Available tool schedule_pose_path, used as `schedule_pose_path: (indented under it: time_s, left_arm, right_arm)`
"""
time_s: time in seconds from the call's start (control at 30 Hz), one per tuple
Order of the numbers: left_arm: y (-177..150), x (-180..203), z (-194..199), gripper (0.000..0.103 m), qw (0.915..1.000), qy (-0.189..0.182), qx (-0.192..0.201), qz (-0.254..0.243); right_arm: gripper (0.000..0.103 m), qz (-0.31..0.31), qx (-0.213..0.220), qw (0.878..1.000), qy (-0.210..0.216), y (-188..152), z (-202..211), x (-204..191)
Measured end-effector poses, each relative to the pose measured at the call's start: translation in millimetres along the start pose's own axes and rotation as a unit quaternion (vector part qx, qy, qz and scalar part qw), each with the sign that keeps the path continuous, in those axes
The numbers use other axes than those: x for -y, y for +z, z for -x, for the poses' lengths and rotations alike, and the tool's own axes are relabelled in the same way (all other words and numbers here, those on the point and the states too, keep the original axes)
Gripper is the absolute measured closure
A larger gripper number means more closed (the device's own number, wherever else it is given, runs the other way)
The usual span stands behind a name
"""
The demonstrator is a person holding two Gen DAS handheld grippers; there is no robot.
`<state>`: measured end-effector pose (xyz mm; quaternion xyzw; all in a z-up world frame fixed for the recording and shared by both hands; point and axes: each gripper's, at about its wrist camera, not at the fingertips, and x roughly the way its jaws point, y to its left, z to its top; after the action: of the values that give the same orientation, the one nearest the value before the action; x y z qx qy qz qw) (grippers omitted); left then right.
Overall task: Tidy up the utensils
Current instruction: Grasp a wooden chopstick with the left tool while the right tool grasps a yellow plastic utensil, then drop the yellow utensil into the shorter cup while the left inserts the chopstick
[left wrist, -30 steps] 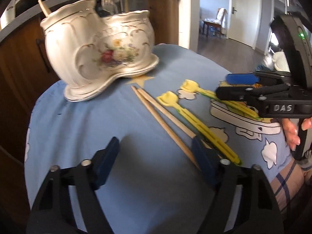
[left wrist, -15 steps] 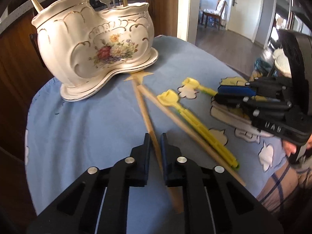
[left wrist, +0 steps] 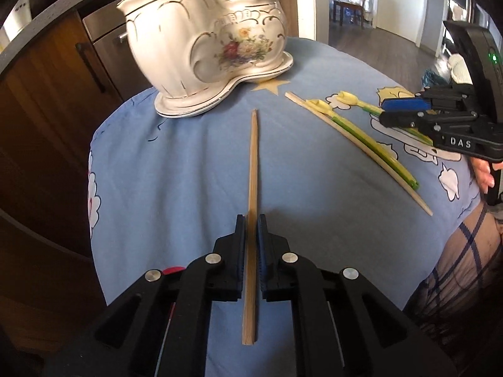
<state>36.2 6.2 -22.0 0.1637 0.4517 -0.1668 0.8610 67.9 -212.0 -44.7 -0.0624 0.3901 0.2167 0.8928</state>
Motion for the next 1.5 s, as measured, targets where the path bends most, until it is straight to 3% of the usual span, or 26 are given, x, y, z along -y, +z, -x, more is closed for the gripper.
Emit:
schedule_pose_path:
  time_s: [0.1, 0.23, 0.47, 0.63, 0.83, 0.97, 1.1, 1.3, 1.5]
  left_arm:
    - [3.4, 0.2, -5.8, 0.095, 1.0000, -0.001, 0.004, 0.008]
    - [6.8, 0.0, -11.2, 0.086, 0.9998, -0.003, 0.013, 0.014]
    - [12.6, -5.2, -17.6, 0.085, 0.9991, -0.022, 0.025, 0.026]
    - [13.3, -9.6, -18.4, 0.091, 0.9990, -0.027, 0.028, 0.022]
    - [10.1, -16.8, -18.6, 0.097, 0.9980, -0.038, 0.040, 0.030]
    - [7.0, -20.7, -9.2, 0.097, 0.9967, -0.046, 0.060, 0.028]
    - [6.6, -26.3, 12.4, 0.097, 0.9930, -0.046, 0.106, 0.023]
    - [18.5, -44.3, 54.8, 0.097, 0.9748, -0.044, 0.216, 0.036]
    - [52.4, -72.8, 85.0, 0.097, 0.9422, -0.052, 0.322, 0.077]
  right_arm:
    - [0.078, -0.003, 0.004, 1.000, -0.007, 0.3, -0.4, -0.1]
    - [0.078, -0.006, 0.004, 1.000, -0.010, -0.7, -2.3, 0.6]
    - [0.079, -0.008, 0.004, 1.000, -0.006, 2.5, -4.6, 0.5]
    - [0.090, 0.002, -0.004, 1.000, 0.000, 5.7, -7.0, -3.3]
    - [0.092, -0.006, 0.001, 1.000, 0.004, 6.3, -5.9, -0.9]
    - [0.092, -0.020, 0.048, 0.998, 0.031, 10.4, 11.3, 3.0]
    - [0.092, -0.033, 0.110, 0.992, 0.060, 21.1, 36.1, 3.3]
    - [0.092, -0.055, 0.204, 0.975, 0.074, 58.6, 64.6, 10.7]
    - [0.092, -0.087, 0.260, 0.955, 0.113, 109.9, 66.8, 14.9]
